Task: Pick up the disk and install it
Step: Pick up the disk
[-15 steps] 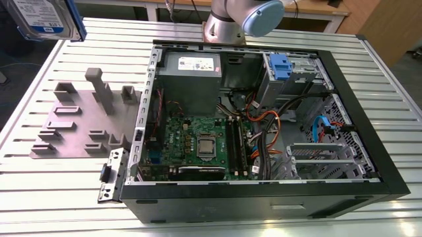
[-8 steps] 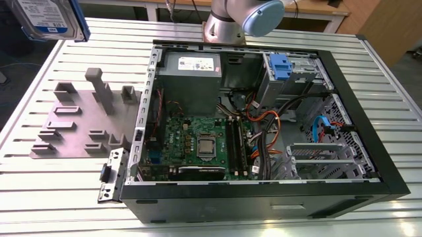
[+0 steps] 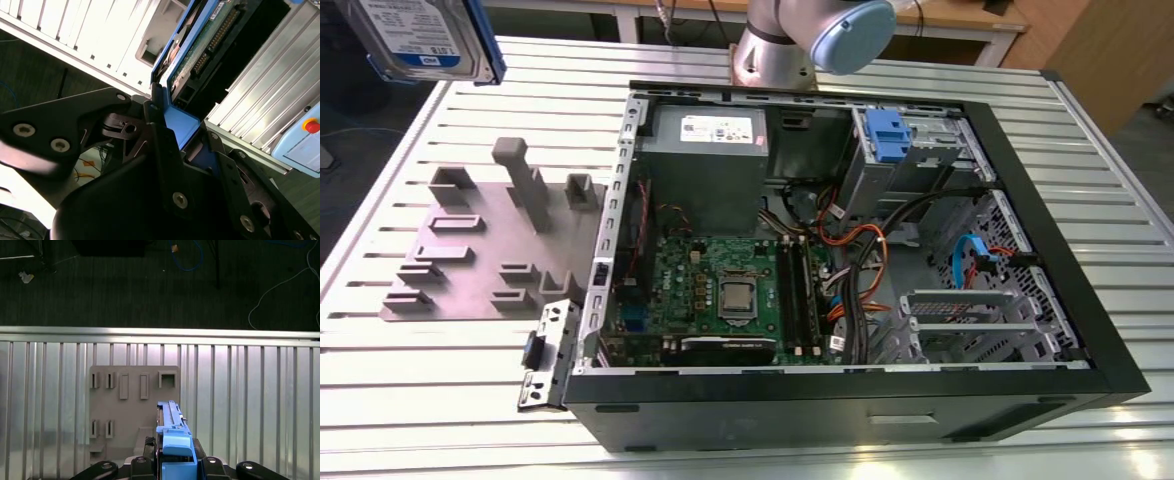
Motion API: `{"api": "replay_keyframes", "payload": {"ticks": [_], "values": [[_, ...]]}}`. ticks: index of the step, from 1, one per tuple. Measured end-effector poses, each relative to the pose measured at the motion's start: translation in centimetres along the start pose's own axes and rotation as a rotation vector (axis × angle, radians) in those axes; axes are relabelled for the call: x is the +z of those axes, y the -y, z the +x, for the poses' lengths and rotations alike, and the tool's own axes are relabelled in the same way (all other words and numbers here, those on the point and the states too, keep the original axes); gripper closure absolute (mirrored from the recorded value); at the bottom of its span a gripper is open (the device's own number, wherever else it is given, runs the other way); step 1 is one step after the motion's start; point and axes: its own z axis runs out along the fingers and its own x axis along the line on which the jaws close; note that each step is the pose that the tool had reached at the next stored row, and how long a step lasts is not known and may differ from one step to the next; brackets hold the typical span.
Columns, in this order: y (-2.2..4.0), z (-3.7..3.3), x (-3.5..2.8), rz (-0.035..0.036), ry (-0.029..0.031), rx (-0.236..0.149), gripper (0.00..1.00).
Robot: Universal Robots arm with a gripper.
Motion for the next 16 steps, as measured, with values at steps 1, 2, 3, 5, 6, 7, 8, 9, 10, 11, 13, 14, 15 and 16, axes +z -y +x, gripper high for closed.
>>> {"api": "replay_keyframes", "payload": {"ticks": [1,2,3,5,6,7,8,9,10,11,13,14,15,16], "values": [[0.00,0.00,0.00,0.0000,0.0000,0.000,0.64],[0.00,0.00,0.00,0.0000,0.0000,0.000,0.64],[0.01,0.00,0.00,0.0000,0.0000,0.000,0.64],[0.03,0.00,0.00,0.0000,0.0000,0.000,0.64],[0.03,0.00,0.00,0.0000,0.0000,0.000,0.64],[0.03,0.00,0.00,0.0000,0.0000,0.000,0.64],[0.03,0.00,0.00,0.0000,0.0000,0.000,0.64],[0.03,0.00,0.00,0.0000,0.0000,0.000,0.64],[0.04,0.00,0.00,0.0000,0.0000,0.000,0.64],[0.05,0.00,0.00,0.0000,0.0000,0.000,0.64],[0.13,0.00,-0.01,-0.0001,0.0000,0.000,0.64],[0.19,0.01,0.00,0.0000,0.0000,0.000,0.64],[0.28,0.01,0.00,0.0000,0.0000,0.000,0.64],[0.39,0.00,-0.01,0.0000,0.0000,0.000,0.64]]}}
